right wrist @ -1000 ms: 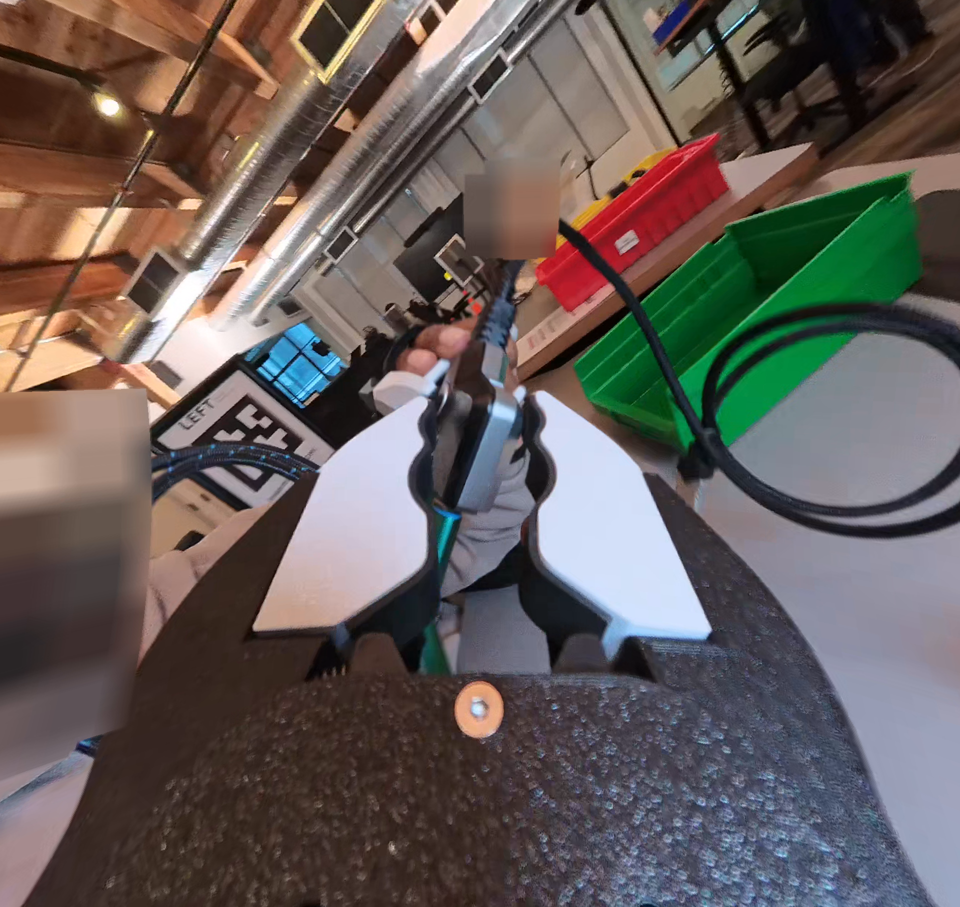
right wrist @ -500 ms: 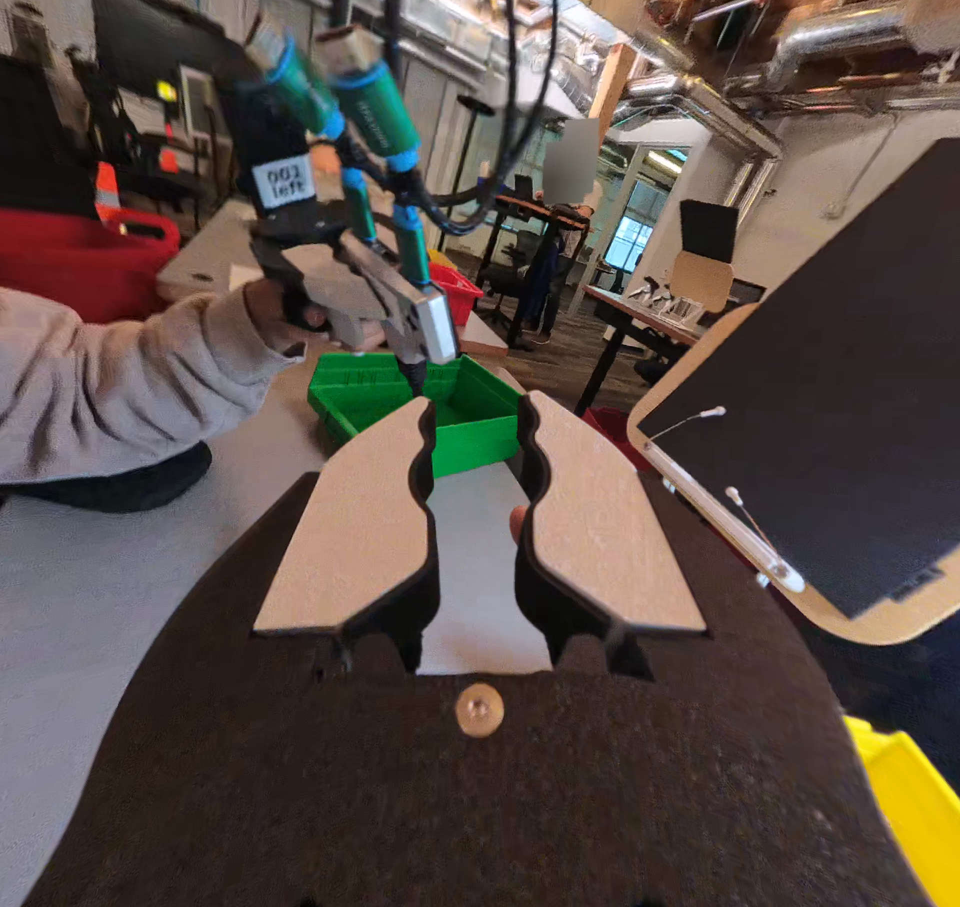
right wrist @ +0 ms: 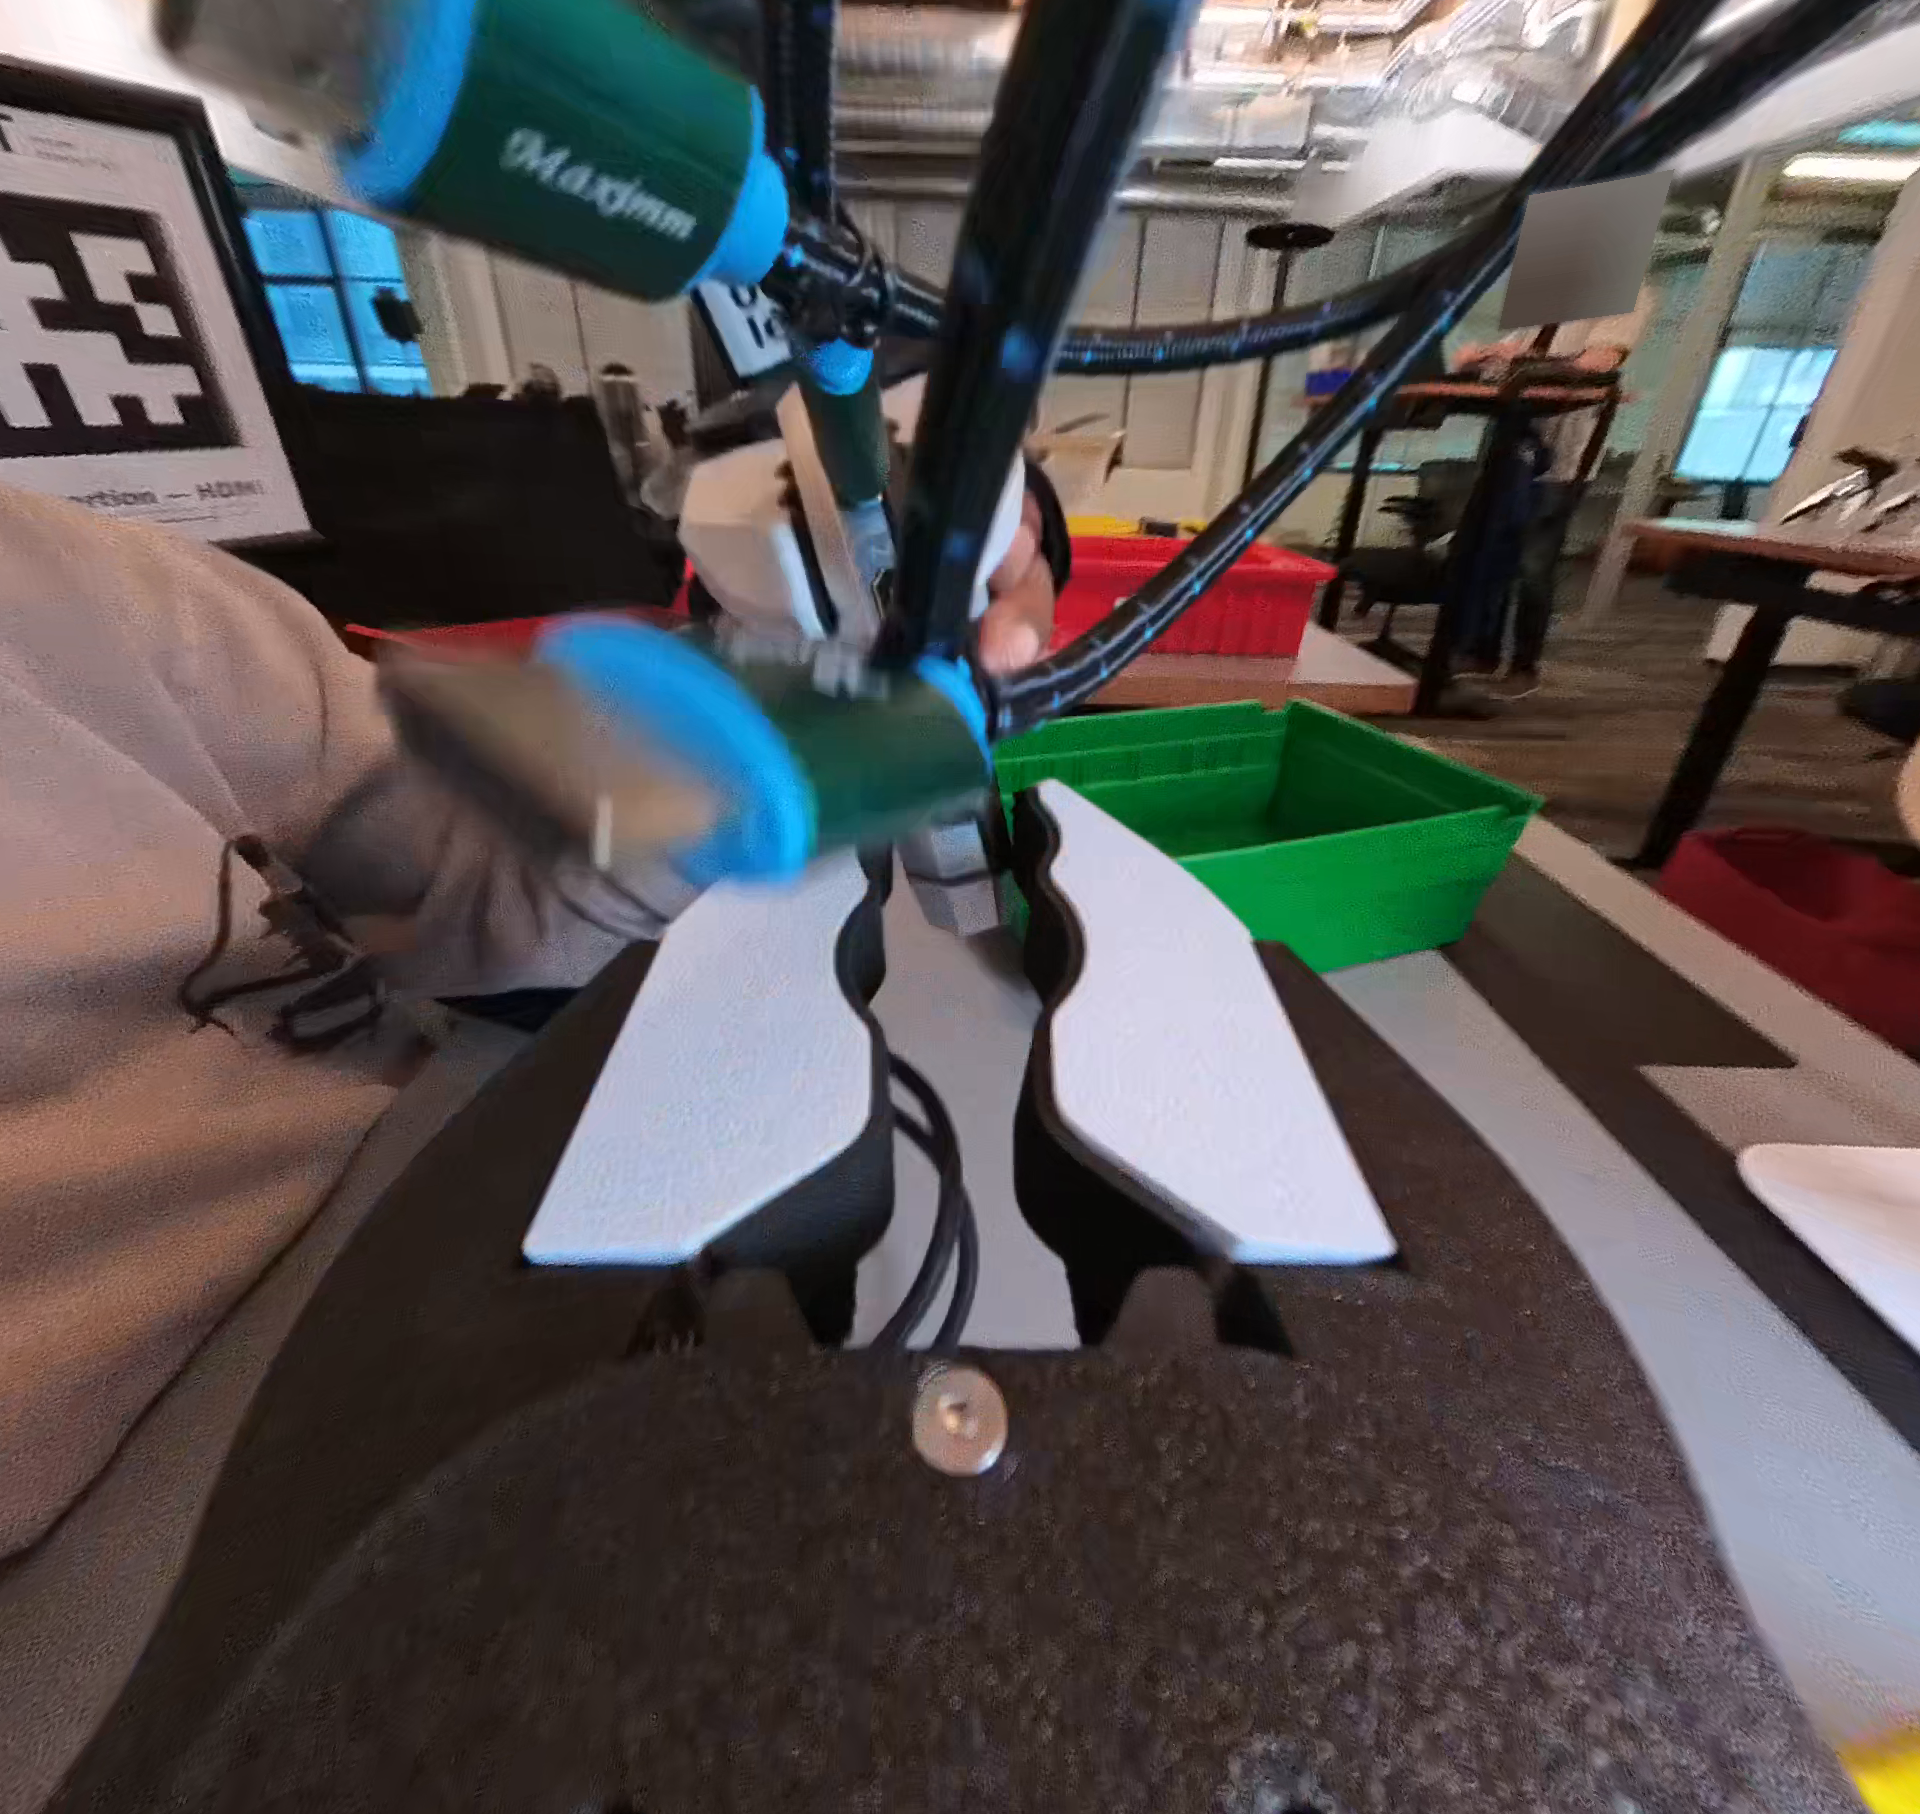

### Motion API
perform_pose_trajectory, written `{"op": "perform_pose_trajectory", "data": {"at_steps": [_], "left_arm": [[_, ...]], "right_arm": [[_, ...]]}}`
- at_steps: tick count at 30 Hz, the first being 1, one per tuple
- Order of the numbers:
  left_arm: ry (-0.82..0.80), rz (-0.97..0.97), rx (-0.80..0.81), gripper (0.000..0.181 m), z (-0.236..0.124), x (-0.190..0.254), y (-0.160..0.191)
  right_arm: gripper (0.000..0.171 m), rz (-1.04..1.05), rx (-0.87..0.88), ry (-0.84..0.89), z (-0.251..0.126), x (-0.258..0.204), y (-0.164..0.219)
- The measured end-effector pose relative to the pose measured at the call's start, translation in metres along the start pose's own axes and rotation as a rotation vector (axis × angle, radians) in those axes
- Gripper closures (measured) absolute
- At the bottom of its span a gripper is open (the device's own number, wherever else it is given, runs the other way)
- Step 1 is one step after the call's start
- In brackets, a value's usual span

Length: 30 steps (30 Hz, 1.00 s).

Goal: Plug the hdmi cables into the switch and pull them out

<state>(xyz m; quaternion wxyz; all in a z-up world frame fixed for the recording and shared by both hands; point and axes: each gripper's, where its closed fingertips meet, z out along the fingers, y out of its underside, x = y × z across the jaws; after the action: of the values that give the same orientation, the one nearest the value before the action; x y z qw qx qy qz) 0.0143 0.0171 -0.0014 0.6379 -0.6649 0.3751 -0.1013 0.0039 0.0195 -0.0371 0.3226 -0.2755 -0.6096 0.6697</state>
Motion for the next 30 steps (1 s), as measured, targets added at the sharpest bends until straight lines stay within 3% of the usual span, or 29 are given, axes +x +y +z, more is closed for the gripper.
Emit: {"op": "perform_pose_trajectory", "data": {"at_steps": [2, 6, 10, 13, 16, 23, 30], "left_arm": [[-0.004, 0.012, -0.05, 0.16, 0.004, 0.001, 0.007], [-0.122, 0.052, -0.185, 0.16, 0.002, -0.02, 0.029], [-0.297, 0.147, -0.319, 0.16, -0.017, -0.05, 0.045], [-0.368, 0.205, -0.412, 0.16, -0.025, -0.062, 0.058], [-0.369, 0.23, -0.478, 0.16, -0.019, -0.064, 0.073], [-0.281, 0.36, -0.636, 0.16, 0.015, -0.041, 0.109], [-0.22, 0.471, -0.741, 0.16, 0.021, -0.029, 0.126]], "right_arm": [[0.149, 0.02, -0.074, 0.012, 0.006, 0.006, 0.023], [0.147, -0.07, -0.263, 0.241, -0.015, 0.049, 0.044], [0.144, -0.132, -0.311, 0.54, -0.083, 0.1, 0.025], [0.144, -0.272, -0.327, 0.657, -0.11, 0.099, -0.01], [0.144, -0.505, -0.457, 0.629, -0.089, 0.073, -0.023], [0.146, -0.963, -0.877, 0.542, -0.023, 0.057, 0.044], [0.158, -1.099, -0.939, 0.552, -0.015, 0.066, 0.068]]}}
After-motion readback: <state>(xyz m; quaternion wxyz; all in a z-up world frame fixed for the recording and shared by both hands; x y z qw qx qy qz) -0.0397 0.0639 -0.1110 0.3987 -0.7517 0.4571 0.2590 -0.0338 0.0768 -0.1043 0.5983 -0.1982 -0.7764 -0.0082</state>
